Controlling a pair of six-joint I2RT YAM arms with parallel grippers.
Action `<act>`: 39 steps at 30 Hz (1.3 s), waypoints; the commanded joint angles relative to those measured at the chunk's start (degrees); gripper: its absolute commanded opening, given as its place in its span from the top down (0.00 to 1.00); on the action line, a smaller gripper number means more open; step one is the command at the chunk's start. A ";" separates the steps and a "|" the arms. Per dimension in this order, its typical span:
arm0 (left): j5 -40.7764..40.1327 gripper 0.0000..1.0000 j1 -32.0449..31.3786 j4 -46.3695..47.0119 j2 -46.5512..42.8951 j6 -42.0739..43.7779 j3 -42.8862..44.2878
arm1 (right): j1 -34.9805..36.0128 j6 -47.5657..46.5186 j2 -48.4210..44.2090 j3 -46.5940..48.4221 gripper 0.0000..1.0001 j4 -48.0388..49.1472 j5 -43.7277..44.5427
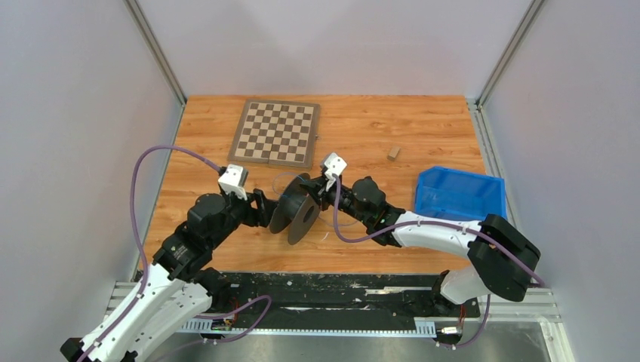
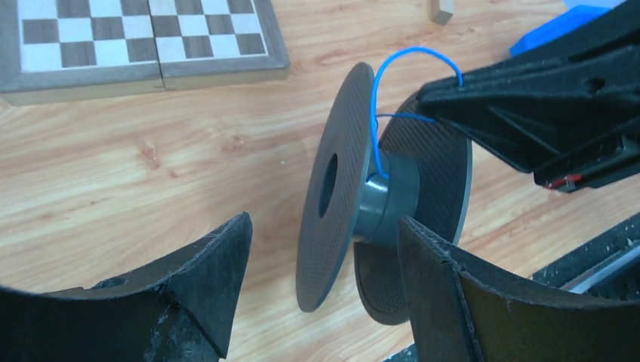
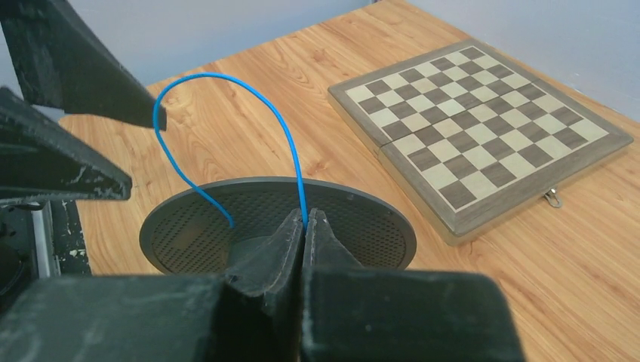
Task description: Wrap the cables
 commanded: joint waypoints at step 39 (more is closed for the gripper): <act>0.32 0.48 0.20 15.01 7.55 -2.30 -7.49 | 0.24 0.84 0.79 -2.47 1.00 3.96 -1.54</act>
